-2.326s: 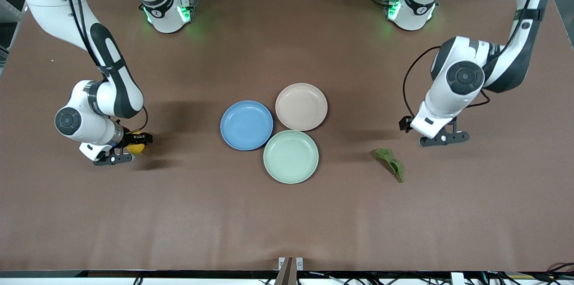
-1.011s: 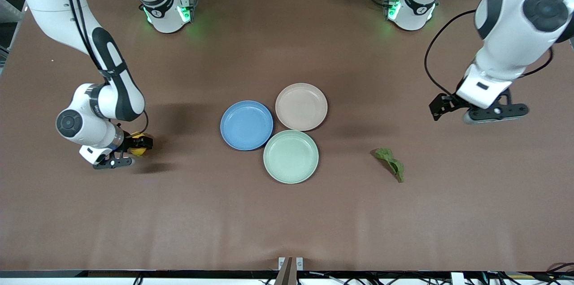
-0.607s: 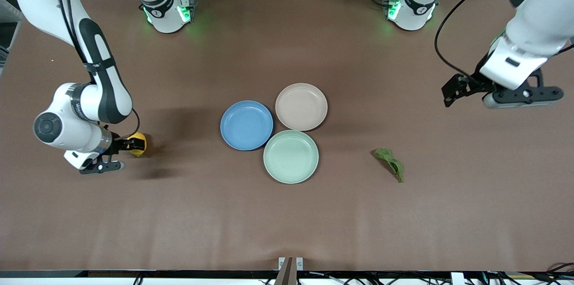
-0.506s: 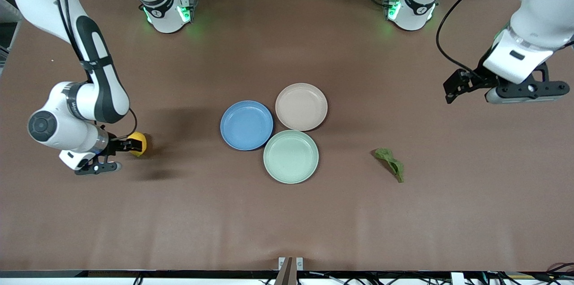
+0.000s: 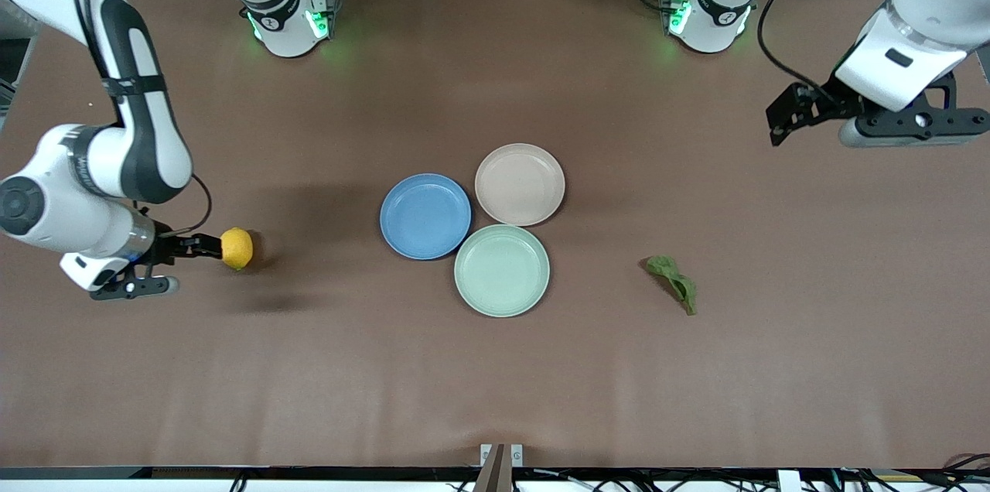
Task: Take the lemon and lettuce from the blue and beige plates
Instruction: 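Raise the left gripper away while the right gripper sets the lemon down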
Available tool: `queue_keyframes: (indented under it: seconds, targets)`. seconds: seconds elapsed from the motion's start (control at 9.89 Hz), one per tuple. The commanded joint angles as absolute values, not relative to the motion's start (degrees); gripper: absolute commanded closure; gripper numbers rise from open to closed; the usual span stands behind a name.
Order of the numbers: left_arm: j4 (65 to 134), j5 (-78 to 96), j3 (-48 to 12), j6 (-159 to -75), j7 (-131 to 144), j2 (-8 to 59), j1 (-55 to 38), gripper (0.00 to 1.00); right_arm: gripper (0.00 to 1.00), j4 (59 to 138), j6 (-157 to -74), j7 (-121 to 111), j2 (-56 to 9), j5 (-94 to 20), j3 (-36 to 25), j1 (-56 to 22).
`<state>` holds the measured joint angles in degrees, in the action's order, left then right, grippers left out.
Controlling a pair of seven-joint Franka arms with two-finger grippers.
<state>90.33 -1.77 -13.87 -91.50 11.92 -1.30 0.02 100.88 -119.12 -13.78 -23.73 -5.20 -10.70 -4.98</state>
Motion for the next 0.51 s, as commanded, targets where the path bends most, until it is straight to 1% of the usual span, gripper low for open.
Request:
queue_keyframes:
  seconds: [0.0,0.4]
  targets:
    - [87.4,-0.4,-13.3,-87.3,9.4,-1.2,-0.3,0.00,0.00,96.2,-113.0,-13.4,-23.2,-5.3,-10.3,-4.2]
    - [85.8,-0.2,-13.4,-84.6,9.5,-1.0,0.2,0.00,0.00,96.7,-107.4,-8.3,-17.3,-4.9,-9.9,-4.3]
